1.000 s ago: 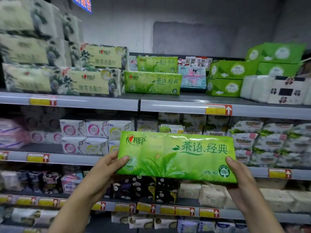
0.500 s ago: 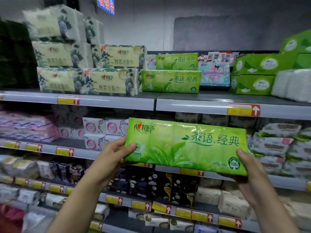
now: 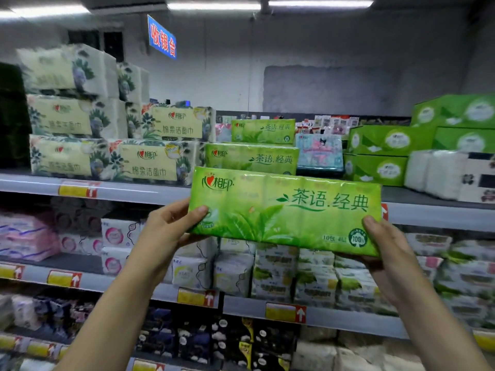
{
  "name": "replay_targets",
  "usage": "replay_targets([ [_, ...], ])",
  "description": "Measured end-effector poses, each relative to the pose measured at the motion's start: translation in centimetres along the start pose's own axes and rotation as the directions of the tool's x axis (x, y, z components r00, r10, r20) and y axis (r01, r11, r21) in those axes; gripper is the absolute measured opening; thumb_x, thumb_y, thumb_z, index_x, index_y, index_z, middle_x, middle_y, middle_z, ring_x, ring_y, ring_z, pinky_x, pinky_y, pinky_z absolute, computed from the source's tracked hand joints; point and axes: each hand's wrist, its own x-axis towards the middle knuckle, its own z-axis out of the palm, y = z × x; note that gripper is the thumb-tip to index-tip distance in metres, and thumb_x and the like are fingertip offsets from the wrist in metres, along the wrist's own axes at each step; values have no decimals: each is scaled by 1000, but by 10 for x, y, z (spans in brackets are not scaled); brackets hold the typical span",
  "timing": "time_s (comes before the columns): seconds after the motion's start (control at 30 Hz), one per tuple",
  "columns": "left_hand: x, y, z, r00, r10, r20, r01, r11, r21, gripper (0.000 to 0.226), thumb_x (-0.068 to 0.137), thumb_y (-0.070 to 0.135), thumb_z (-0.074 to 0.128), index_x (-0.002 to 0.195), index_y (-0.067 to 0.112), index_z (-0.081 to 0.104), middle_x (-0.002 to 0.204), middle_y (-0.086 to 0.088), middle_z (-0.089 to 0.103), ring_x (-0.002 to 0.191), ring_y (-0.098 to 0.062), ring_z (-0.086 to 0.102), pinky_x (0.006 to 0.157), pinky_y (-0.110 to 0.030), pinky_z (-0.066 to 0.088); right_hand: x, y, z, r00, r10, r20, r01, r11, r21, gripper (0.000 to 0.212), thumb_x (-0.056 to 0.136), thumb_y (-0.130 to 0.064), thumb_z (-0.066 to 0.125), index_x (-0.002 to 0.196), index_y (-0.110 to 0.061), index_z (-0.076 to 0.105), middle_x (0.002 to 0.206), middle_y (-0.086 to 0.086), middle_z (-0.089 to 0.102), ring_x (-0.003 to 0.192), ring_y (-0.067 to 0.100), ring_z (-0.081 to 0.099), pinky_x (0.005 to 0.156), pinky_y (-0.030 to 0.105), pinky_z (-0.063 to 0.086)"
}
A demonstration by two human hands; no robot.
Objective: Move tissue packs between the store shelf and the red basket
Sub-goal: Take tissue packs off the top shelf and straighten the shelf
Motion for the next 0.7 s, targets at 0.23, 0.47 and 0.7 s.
replay_targets([
  [0.23, 44, 12, -7, 998, 45, 35, -48, 996, 70, 30, 81, 20, 64, 108, 10, 69, 99, -5, 75, 91, -18, 71, 73, -26, 59, 35, -12, 26, 998, -41, 44, 43, 998, -43, 45, 67, -55, 73, 98, -26, 59, 96, -17, 63, 83, -10, 58, 70, 17, 40],
  [0.47, 104, 27, -17, 983, 178, 52, -185, 911, 370, 10, 86, 15, 66, 91, 20, 73, 79, 6, 76, 77, -6, 69, 73, -25, 57, 88, -15, 52, 996, -45, 74, 54, 991, -123, 81, 50, -59, 79, 119, -26, 55, 119, -8, 64, 100, 9, 61, 74, 27, 52],
  [0.7, 155, 25, -23, 972, 229, 54, -220, 799, 560, 13, 83, 19, 71, 94, 13, 75, 56, 10, 68, 44, 3, 54, 44, -16, 43, 135, -15, 61, 985, -103, 136, 139, 945, -295, 103, 48, -68, 77, 131, -12, 51, 123, -3, 57, 115, 13, 52, 84, 24, 47],
])
